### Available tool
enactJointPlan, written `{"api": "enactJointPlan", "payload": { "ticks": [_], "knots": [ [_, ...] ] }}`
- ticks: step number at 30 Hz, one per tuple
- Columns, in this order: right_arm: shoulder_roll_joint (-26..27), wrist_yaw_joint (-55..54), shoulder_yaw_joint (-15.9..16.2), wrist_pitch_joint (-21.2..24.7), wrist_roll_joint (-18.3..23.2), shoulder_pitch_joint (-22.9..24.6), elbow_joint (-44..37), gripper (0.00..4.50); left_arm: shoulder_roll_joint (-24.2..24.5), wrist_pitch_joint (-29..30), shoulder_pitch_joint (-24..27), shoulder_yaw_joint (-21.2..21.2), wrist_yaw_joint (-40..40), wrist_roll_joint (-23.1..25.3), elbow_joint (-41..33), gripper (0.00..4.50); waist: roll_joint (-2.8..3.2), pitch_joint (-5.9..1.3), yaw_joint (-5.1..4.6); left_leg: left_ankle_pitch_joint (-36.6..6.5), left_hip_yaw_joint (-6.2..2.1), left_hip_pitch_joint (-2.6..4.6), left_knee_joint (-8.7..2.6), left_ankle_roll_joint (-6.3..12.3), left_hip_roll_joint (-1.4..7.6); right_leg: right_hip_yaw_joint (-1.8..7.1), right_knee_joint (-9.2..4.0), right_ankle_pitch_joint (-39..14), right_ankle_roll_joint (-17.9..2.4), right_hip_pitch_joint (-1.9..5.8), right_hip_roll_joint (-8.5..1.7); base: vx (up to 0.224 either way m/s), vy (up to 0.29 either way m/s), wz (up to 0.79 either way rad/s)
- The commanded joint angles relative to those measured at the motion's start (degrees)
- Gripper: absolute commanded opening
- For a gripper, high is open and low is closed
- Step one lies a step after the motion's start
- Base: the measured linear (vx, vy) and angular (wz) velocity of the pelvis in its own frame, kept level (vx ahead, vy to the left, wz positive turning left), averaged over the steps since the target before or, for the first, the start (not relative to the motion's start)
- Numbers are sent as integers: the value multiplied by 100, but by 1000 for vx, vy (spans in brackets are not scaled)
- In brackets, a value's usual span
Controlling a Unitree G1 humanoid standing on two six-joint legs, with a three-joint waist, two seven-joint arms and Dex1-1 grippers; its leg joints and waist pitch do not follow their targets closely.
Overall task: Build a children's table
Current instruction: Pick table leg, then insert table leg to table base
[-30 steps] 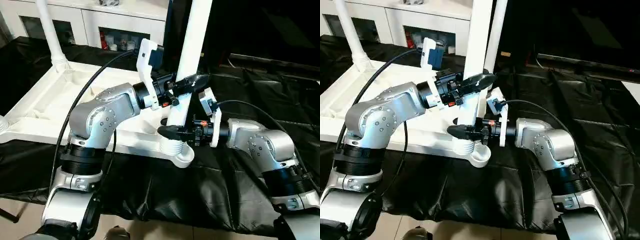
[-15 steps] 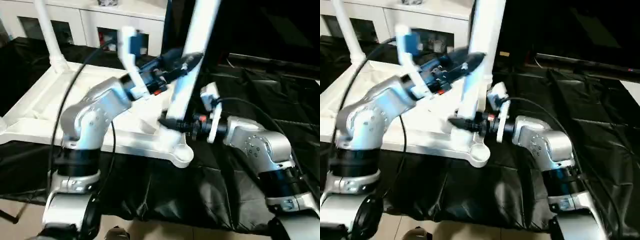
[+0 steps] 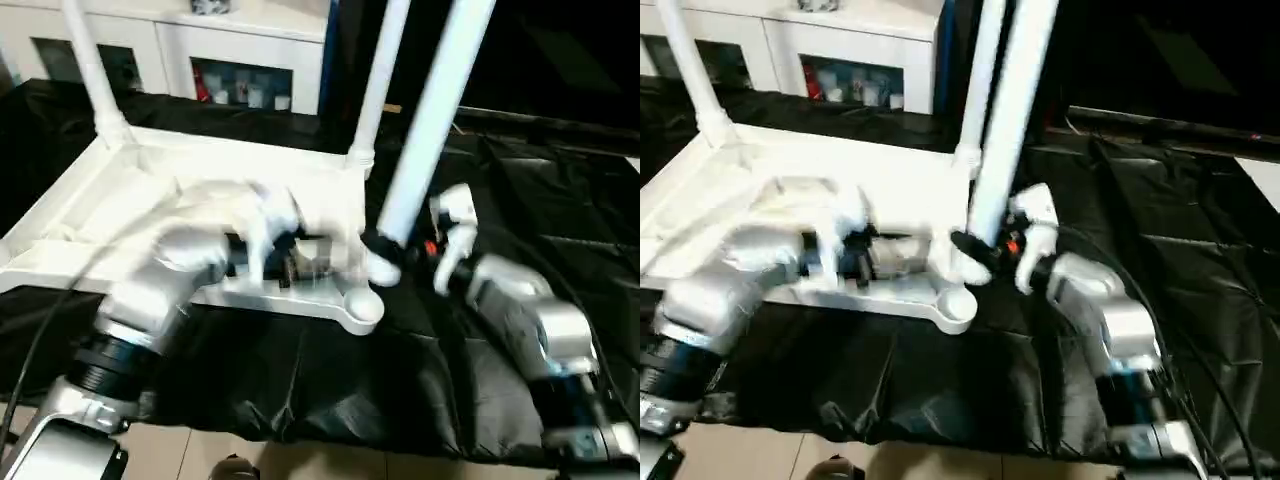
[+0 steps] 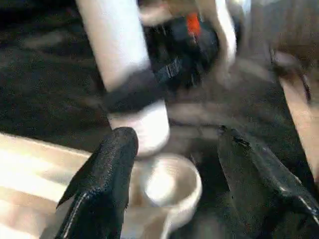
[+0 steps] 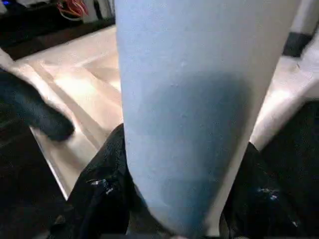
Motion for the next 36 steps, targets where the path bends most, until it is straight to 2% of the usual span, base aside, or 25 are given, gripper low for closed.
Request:
{"api": "enactJointPlan", "payload": {
  "ticks": [1, 2, 3, 4, 5, 7, 8, 10, 11, 15, 21, 23, 25, 30, 31, 32, 36],
  "knots": [
    [-38, -64, 30, -167, -124, 44, -187, 193, 24, -518, -172, -295, -54, 602, 578, 263, 163, -435, -10, -1542, -54, 104, -427, -363, 124, 278, -438, -1613, -657, 277, -450, 0, 0, 0],
    [-38, -64, 30, -167, -124, 44, -187, 193, 24, -518, -172, -295, -54, 602, 578, 257, 136, -433, -29, -1575, -56, 95, -433, -347, 114, 273, -464, -1713, -599, 288, -441, 0, 0, 0],
    [-34, -78, 53, -216, -161, 71, -182, 193, 41, -727, -244, -381, -51, 793, 855, 227, 182, -442, -29, -1583, -72, 93, -438, -363, 120, 272, -444, -1701, -612, 299, -451, 0, 0, 0],
    [-22, -92, 64, -221, -170, 88, -207, 193, 59, -832, -312, -437, -63, 890, 1070, 219, 149, -443, -35, -1587, -63, 107, -428, -325, 120, 274, -464, -1749, -628, 283, -456, 0, 0, 0],
    [-19, -95, 65, -222, -171, 91, -212, 193, 63, -850, -325, -448, -65, 906, 1109, 219, 149, -443, -35, -1587, -63, 107, -428, -325, 120, 274, -464, -1749, -628, 283, -456, 0, 0, 0],
    [-14, -101, 78, -220, -167, 105, -240, 193, 95, -993, -414, -522, -107, 1017, 1376, 211, 166, -438, -19, -1557, -53, 108, -417, -285, 124, 280, -467, -1810, -679, 272, -468, 0, 0, 0],
    [-12, -102, 87, -217, -172, 117, -259, 193, 114, -1099, -458, -556, -121, 1085, 1517, 181, 220, -437, -27, -1615, -57, 119, -422, -299, 134, 278, -470, -1773, -722, 257, -459, 0, 0, 0],
    [-22, -88, 118, -220, -202, 125, -272, 193, 121, -1164, -514, -570, -187, 1118, 1703, 169, 203, -450, -18, -1572, -57, 114, -415, -288, 132, 279, -435, -1642, -778, 272, -457, 0, 0, 0],
    [-26, -78, 137, -230, -226, 138, -279, 193, 110, -1278, -552, -563, -212, 1159, 1858, 162, 238, -446, -11, -1540, -59, 102, -415, -275, 128, 279, -433, -1599, -805, 273, -460, 0, 0, 0],
    [-13, -47, 169, -230, -239, 164, -299, 193, 59, -1603, -667, -507, -319, 1267, 2327, 127, 229, -452, -4, -1514, -53, 100, -412, -260, 131, 282, -428, -1516, -866, 279, -471, 0, 0, 0],
    [-1, -16, 200, -222, -255, 142, -287, 193, 65, -1883, -794, -482, -547, 1341, 2768, 89, 223, -436, -2, -1666, -59, 121, -428, -264, 146, 283, -465, -1818, -827, 255, -493, 0, 0, 0],
    [-2, -11, 204, -219, -257, 138, -286, 193, 67, -1889, -808, -476, -563, 1346, 2798, 86, 224, -440, 1, -1649, -63, 110, -430, -269, 148, 284, -454, -1800, -833, 265, -499, 0, 0, 0],
    [-3, -5, 207, -212, -253, 131, -286, 193, 71, -1918, -830, -474, -588, 1357, 2847, 57, 229, -437, -1, -1691, -67, 115, -432, -278, 155, 284, -449, -1809, -849, 261, -505, 0, 0, 0],
    [-39, 53, 243, -188, -238, 103, -275, 193, 56, -2000, -925, -445, -714, 1414, 3083, 19, 218, -441, 0, -1626, -64, 105, -430, -257, 146, 284, -453, -1823, -830, 269, -505, 0, 0, 0],
    [-54, 100, 261, -144, -217, 93, -273, 193, 43, -1966, -951, -433, -774, 1430, 3154, 13, 207, -443, -19, -1568, -66, 85, -433, -254, 145, 282, -440, -1699, -849, 288, -502, 0, 0, 0],
    [-54, 100, 261, -144, -217, 93, -273, 193, 43, -1966, -951, -433, -774, 1430, 3154, 6, 208, -449, -18, -1541, -65, 94, -427, -248, 146, 283, -431, -1650, -861, 285, -504, 0, 0, 0],
    [-114, 219, 295, 5, -217, 60, -188, 193, -47, -1437, -938, -311, -610, 1377, 3115, 0, 193, -463, -54, -1299, -48, 73, -404, -181, 139, 282, -375, -1200, -1045, 310, -497, 0, 0, 0]
  ]
}}
